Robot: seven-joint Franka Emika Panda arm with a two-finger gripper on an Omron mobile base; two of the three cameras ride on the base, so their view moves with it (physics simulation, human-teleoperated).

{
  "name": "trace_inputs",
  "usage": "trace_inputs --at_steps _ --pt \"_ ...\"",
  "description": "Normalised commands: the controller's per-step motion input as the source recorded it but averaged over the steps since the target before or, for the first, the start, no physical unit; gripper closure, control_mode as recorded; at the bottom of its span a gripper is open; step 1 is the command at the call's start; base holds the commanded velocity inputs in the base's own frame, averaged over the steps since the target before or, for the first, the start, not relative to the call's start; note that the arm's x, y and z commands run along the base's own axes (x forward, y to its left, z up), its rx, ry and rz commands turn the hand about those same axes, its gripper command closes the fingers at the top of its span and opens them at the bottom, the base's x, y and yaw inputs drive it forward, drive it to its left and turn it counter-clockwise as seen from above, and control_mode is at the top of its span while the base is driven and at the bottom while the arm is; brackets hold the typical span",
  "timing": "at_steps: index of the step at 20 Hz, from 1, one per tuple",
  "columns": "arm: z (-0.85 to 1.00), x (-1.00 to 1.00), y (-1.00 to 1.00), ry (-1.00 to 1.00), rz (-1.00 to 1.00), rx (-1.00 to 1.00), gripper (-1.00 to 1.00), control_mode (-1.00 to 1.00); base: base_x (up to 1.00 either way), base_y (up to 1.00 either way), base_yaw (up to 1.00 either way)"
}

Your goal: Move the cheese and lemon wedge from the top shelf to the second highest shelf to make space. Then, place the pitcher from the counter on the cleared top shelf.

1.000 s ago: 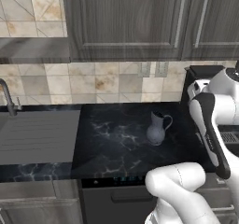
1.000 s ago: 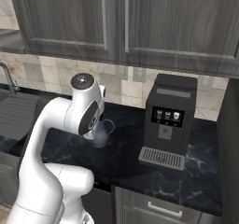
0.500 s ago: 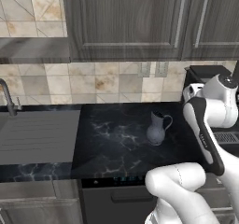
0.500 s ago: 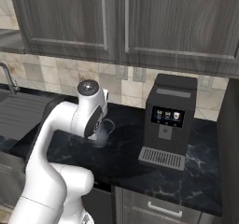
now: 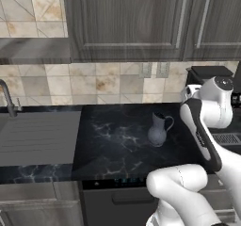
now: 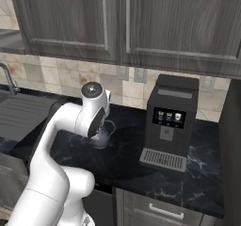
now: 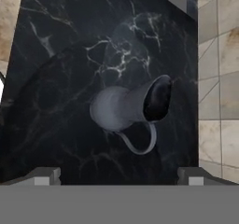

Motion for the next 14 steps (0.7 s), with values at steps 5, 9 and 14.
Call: trace_inputs --at_steps 5,9,14 --pt "-0.06 0.13 0.07 0.00 0.00 0.00 -1.00 -1.00 0.00 0.00 0.00" --pt "-0.12 0.15 0.09 0.00 0.02 0.00 -1.00 -1.00 0.00 0.00 0.00" --pt "-0.23 0.14 0.08 0.00 0.03 0.03 -1.00 -1.00 0.00 0.00 0.00"
